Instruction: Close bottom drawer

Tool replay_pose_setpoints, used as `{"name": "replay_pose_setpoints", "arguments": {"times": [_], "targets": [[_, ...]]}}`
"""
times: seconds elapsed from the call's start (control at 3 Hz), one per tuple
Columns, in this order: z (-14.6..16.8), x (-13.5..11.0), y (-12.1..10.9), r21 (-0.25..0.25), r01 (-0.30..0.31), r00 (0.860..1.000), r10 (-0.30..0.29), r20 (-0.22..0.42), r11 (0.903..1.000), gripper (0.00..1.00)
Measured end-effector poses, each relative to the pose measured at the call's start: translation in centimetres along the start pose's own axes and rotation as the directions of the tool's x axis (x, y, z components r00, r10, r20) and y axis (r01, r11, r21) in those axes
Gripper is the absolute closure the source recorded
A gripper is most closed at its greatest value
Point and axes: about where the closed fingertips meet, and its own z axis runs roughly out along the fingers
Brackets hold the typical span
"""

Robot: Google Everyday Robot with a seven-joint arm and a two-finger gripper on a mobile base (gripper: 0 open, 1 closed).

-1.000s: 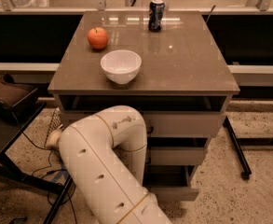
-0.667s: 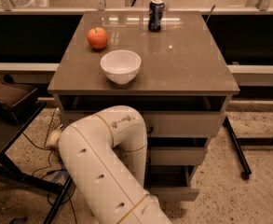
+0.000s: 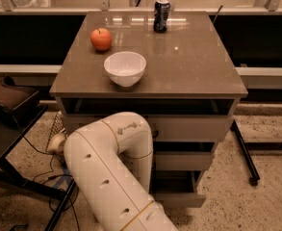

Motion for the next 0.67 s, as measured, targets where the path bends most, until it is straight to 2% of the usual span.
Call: {"name": "replay_pose_setpoints", "arguments": {"times": [0.33, 0.67], "targets": [[1.4, 1.1, -2.5, 0.128, -0.012, 1.0, 0.014, -0.02, 0.9917, 1.0], [2.0, 2.5, -5.5, 0.251, -0.012, 0.998, 0.027, -0.057, 0.968, 1.0]]}}
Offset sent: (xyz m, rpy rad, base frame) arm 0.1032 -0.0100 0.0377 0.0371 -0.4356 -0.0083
